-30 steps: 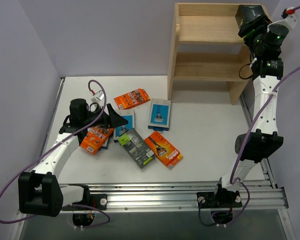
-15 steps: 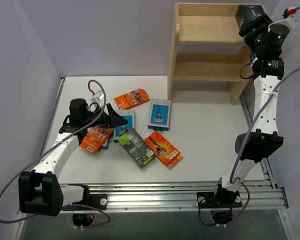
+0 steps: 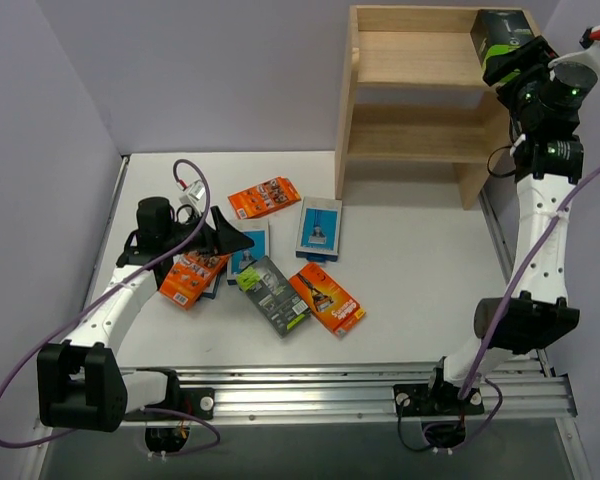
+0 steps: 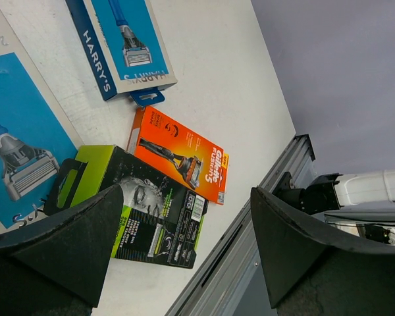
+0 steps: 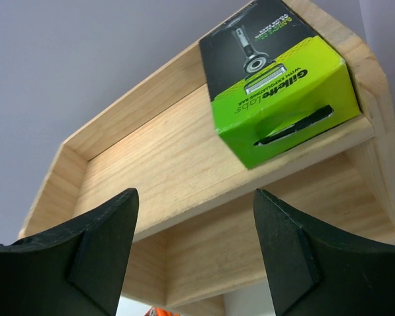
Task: Place and organize the shaving razors onto the shelf
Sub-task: Place the shaving razor onto shelf, then grab a shaving razor with the right arm
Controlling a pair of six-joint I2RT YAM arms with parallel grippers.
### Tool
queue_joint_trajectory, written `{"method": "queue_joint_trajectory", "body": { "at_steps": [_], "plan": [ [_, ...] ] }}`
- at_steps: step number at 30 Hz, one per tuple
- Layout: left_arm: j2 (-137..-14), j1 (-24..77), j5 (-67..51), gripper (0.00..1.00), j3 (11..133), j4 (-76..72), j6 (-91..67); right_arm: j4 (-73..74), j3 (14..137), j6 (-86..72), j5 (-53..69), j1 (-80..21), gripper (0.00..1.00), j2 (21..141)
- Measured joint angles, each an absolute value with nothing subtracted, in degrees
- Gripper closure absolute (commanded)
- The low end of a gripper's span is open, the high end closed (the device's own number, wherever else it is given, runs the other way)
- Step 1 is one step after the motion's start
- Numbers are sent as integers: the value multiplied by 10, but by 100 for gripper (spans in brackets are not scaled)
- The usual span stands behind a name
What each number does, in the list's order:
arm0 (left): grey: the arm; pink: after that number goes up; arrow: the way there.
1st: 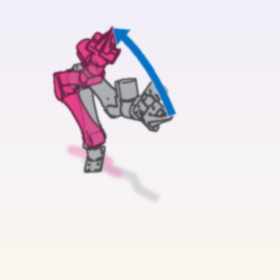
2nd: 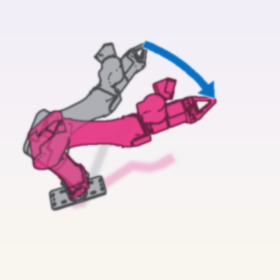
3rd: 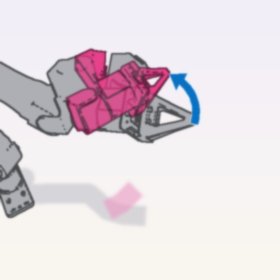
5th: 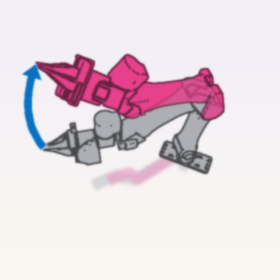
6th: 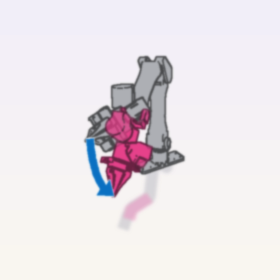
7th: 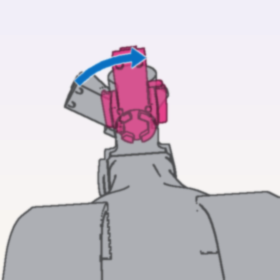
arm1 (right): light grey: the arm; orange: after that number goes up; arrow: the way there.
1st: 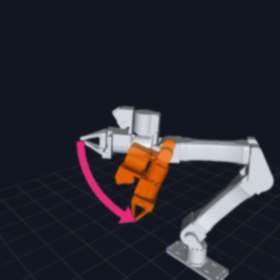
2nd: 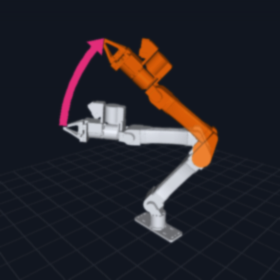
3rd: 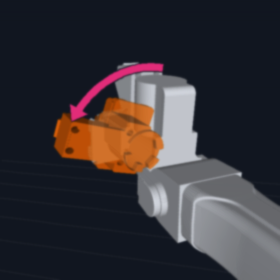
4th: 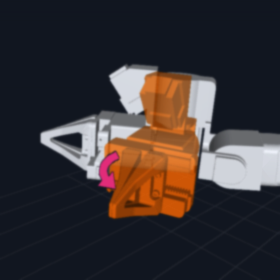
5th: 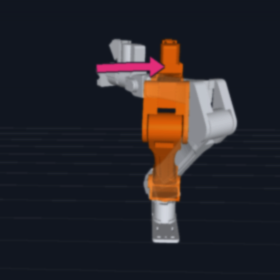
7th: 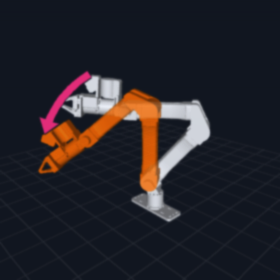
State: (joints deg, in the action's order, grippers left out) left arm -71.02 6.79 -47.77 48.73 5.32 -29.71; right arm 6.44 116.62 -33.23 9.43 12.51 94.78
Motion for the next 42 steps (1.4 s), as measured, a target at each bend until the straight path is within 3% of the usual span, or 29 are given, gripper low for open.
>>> {"method": "queue_joint_trajectory", "body": {
  "at_steps": [7,16,20,27,31,37,42],
  "plan": [
    [-706,68,-472,13,487,55,-293,51,1058,-330,119,128,32,823],
    [-681,68,-416,13,491,88,-266,16,806,-329,195,95,32,665],
    [-677,67,-389,13,501,110,-251,18,703,-320,211,14,32,610],
    [-647,67,-321,5,506,150,-226,6,542,-295,208,-203,21,529],
    [-616,67,-262,3,506,167,-216,-14,476,-278,199,-303,18,534],
    [-597,67,-217,4,506,170,-213,-114,384,-268,179,-422,1,597],
    [-606,67,-212,4,506,176,-212,-218,367,-261,190,-442,0,700]
  ]
}}
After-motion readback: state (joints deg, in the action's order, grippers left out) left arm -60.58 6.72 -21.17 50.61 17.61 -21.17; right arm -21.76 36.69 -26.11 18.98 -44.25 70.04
